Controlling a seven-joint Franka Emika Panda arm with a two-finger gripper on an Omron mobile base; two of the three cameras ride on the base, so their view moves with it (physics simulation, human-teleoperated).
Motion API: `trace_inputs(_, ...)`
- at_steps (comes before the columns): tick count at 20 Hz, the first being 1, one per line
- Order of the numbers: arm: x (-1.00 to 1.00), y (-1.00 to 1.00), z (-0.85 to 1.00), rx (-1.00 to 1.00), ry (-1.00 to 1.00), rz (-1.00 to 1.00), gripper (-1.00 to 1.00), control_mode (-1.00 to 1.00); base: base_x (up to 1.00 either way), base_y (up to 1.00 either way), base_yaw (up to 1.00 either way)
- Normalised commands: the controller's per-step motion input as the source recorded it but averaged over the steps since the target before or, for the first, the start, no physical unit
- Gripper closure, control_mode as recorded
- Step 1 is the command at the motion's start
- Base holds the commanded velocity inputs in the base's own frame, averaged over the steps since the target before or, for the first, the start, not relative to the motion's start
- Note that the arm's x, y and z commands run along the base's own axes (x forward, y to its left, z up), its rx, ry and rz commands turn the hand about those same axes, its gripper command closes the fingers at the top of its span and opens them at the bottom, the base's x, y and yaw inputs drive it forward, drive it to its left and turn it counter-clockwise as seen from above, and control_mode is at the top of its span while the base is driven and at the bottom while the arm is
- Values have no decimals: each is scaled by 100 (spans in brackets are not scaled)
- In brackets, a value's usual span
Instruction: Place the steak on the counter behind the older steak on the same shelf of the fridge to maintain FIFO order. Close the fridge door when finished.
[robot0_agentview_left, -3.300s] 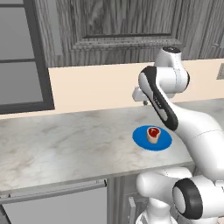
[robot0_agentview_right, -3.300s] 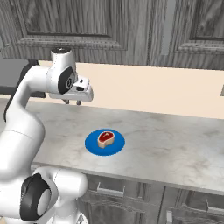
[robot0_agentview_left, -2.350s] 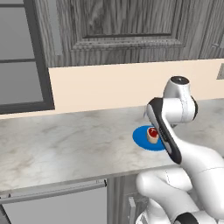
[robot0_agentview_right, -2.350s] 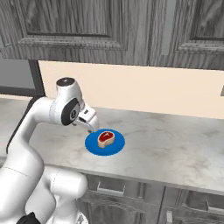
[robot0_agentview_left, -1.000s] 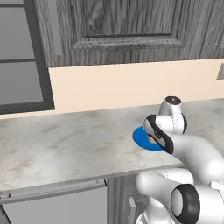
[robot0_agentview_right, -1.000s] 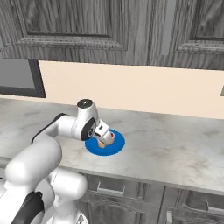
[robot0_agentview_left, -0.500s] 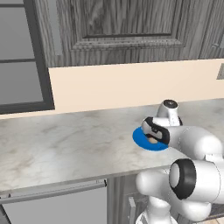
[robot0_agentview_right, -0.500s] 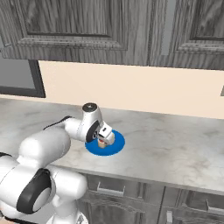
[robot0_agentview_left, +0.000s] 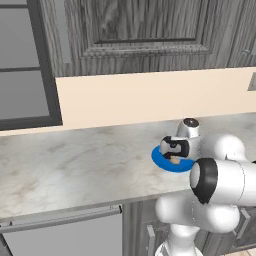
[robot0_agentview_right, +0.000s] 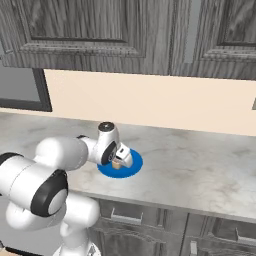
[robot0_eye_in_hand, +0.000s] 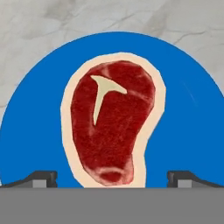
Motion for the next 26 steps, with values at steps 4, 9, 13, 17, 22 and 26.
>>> trace_inputs(4, 21, 0, -33, 0, 1, 10, -100, -100, 0, 0, 0)
trace_inputs(9, 21, 0, -28, 0, 4, 9, -100, -100, 0, 0, 0)
trace_inputs(13, 21, 0, -20, 0, 10, 7, -100, -100, 0, 0, 0)
trace_inputs(17, 19, 0, -4, 0, 9, 5, -100, -100, 0, 0, 0)
trace_inputs(22, 4, 0, 0, 0, 7, 1, -100, -100, 0, 0, 0)
trace_inputs(26, 13, 0, -16, 0, 5, 0, -100, -100, 0, 0, 0)
